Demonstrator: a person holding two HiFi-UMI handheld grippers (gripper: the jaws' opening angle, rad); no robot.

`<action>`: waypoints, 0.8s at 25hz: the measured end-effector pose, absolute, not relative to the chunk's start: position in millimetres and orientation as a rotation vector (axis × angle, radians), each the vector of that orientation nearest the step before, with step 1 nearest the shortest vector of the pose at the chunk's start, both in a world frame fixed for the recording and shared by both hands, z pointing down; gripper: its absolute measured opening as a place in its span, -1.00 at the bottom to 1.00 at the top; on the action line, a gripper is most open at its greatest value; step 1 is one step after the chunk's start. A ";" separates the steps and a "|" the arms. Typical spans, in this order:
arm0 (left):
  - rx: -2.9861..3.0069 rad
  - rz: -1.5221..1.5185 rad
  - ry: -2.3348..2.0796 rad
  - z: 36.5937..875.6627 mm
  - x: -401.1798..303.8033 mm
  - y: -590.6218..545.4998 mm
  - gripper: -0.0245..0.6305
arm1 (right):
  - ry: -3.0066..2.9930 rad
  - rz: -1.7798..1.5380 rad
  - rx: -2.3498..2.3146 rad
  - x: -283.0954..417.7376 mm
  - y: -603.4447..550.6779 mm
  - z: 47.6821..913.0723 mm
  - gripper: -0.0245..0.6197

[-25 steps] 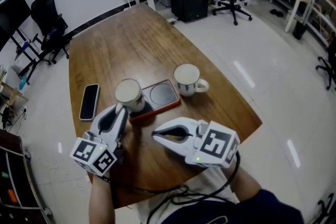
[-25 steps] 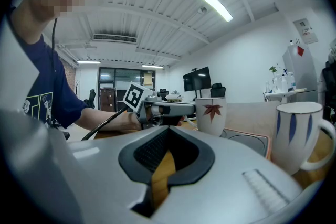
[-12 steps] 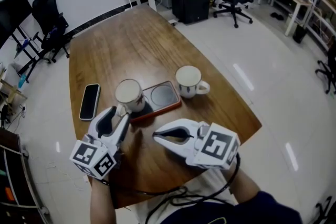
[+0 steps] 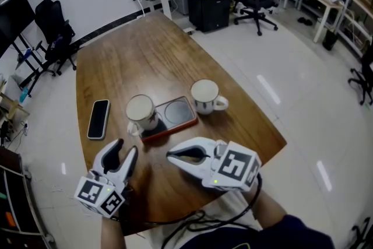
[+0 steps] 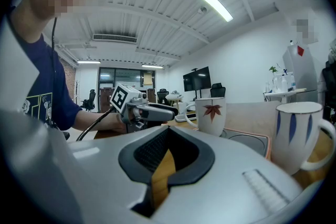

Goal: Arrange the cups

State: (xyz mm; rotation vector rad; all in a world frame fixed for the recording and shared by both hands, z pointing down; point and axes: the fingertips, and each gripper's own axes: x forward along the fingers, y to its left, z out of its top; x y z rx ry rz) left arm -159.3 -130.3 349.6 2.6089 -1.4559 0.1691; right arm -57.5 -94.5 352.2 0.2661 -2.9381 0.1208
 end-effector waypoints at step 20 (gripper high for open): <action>2.603 0.173 -1.477 348.0 -128.1 -54.0 -0.72 | -2.939 0.117 0.269 -56.5 -95.1 352.6 -0.92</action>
